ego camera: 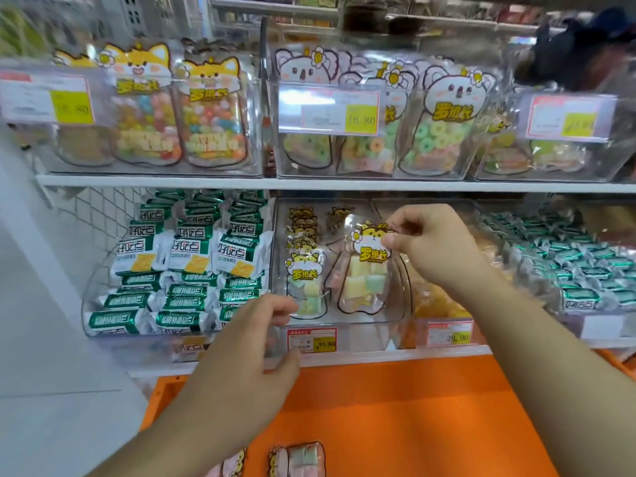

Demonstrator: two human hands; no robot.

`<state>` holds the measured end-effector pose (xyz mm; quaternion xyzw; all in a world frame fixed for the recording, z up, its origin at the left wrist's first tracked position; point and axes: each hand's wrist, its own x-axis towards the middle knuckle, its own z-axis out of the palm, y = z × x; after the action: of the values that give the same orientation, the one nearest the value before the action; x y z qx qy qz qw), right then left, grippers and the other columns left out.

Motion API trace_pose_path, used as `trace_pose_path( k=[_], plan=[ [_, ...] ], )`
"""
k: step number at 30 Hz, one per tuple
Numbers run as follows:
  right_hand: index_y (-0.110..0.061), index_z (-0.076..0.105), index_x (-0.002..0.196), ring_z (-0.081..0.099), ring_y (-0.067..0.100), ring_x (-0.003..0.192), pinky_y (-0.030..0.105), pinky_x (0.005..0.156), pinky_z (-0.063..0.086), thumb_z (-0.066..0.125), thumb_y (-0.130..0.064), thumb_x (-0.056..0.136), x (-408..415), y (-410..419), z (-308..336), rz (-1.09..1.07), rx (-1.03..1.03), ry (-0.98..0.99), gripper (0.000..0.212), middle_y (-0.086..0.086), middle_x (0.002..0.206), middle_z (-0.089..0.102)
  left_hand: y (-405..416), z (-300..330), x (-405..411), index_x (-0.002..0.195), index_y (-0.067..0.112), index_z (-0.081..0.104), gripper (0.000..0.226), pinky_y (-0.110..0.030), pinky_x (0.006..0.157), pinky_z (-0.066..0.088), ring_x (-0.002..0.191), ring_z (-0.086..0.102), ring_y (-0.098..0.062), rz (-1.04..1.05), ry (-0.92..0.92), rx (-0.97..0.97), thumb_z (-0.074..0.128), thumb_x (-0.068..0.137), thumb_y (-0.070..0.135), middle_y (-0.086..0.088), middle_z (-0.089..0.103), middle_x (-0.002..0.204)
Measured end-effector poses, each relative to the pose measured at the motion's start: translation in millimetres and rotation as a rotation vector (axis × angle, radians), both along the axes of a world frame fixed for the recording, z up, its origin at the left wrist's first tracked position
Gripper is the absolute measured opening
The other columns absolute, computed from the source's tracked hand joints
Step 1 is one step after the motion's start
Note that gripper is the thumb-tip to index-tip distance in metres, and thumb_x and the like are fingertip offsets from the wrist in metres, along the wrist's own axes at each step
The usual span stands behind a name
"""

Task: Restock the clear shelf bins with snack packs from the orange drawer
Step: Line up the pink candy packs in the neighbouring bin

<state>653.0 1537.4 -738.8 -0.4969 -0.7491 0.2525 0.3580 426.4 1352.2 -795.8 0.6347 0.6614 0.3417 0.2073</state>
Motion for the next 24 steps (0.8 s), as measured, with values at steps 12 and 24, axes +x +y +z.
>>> trace_pose_path(
  k=[12, 24],
  plan=[
    [-0.014, 0.068, 0.084, 0.054, 0.014, 0.07, 0.026, 0.068, 0.044, 0.076, -0.015, 0.092, -5, 18, -23, -0.01, -0.027, -0.2, 0.012, -0.003, 0.074, 0.059, 45, -9, 35, 0.152, 0.047, 0.04, 0.045, -0.013, 0.112, 0.027, 0.139, 0.024, 0.011, -0.298, 0.242, 0.052, 0.046, 0.108, 0.045, 0.039, 0.031, 0.142],
    [-0.026, 0.064, 0.084, 0.054, 0.023, 0.097, 0.031, 0.091, 0.036, 0.071, -0.024, 0.097, -13, 25, -29, 0.038, -0.012, -0.399, 0.015, -0.01, 0.08, 0.062, 80, -15, 47, 0.133, 0.027, 0.057, 0.042, -0.037, 0.106, 0.042, 0.124, 0.045, -0.012, -0.291, 0.437, -0.13, 0.033, 0.109, 0.051, 0.011, 0.059, 0.13]
  ],
)
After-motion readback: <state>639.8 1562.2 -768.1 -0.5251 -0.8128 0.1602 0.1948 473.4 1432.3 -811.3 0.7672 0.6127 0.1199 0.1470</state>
